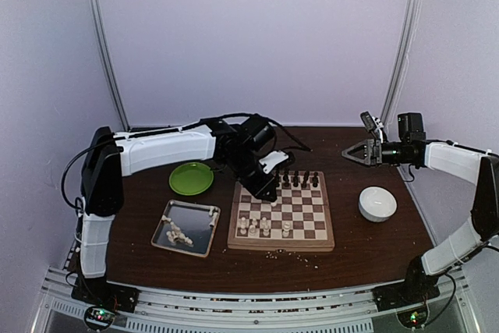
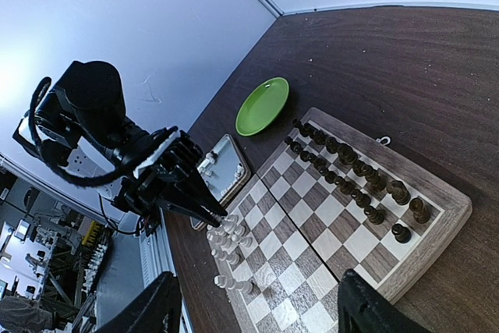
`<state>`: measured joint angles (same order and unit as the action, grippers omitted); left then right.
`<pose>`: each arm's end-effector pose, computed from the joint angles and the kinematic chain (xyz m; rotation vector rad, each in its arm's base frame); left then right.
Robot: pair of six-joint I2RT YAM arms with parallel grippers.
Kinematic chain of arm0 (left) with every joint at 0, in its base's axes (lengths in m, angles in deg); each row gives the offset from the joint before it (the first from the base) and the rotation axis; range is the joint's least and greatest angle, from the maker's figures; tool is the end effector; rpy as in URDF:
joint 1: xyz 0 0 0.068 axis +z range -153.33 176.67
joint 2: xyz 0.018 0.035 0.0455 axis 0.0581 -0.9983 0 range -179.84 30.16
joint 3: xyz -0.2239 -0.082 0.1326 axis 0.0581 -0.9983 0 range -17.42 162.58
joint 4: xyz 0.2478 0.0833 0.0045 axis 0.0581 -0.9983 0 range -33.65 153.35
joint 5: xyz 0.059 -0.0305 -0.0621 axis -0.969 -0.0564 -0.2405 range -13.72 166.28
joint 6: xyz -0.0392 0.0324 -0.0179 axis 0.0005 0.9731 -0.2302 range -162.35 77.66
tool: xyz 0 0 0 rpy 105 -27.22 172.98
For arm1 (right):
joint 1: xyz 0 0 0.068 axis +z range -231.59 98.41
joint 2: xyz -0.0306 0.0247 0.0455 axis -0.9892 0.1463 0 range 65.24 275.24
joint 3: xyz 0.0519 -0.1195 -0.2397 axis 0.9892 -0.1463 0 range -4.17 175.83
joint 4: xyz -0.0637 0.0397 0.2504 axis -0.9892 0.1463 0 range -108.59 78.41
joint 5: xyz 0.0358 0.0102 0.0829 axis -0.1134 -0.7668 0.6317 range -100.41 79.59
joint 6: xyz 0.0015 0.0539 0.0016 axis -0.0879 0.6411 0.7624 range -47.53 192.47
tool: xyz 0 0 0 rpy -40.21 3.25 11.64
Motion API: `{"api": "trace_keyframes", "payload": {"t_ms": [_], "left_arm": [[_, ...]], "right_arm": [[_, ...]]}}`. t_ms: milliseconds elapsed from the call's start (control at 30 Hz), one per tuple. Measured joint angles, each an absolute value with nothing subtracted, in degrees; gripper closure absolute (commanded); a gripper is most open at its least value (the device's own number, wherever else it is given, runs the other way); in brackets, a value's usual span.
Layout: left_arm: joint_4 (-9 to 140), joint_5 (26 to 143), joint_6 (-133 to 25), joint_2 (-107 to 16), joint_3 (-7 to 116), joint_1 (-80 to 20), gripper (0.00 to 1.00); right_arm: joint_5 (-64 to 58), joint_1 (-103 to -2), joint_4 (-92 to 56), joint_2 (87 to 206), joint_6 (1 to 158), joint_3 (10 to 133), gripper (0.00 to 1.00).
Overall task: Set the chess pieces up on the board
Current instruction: Place the pawn on d2.
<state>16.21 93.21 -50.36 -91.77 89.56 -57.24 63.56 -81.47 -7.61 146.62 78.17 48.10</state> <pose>0.2640 -0.3798 0.2368 1.1816 2.5265 -0.7120 0.2877 0.0348 0.2538 -0.5769 1.9443 1.4847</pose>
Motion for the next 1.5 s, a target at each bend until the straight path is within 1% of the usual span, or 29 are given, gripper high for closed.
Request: {"api": "trace_keyframes", "payload": {"t_ms": [500, 767, 1300, 1500], "left_arm": [[10.55, 91.70, -46.66, -97.72, 96.20, -60.19, 0.99], [9.04, 91.02, -45.87, -99.51, 96.40, -61.83, 0.99], [7.89, 90.37, -45.37, -101.83, 97.78, -61.90, 0.98], [7.78, 90.35, -45.35, -102.28, 97.89, -61.90, 0.96]], "right_arm": [[64.30, -81.62, -7.50, 146.62, 78.14, 48.21, 0.32], [64.35, -81.62, -7.19, 146.62, 77.95, 48.45, 0.32], [64.37, -81.64, -6.71, 146.62, 77.53, 48.51, 0.32], [64.37, -81.73, -6.51, 146.62, 77.31, 48.56, 0.32]]}}
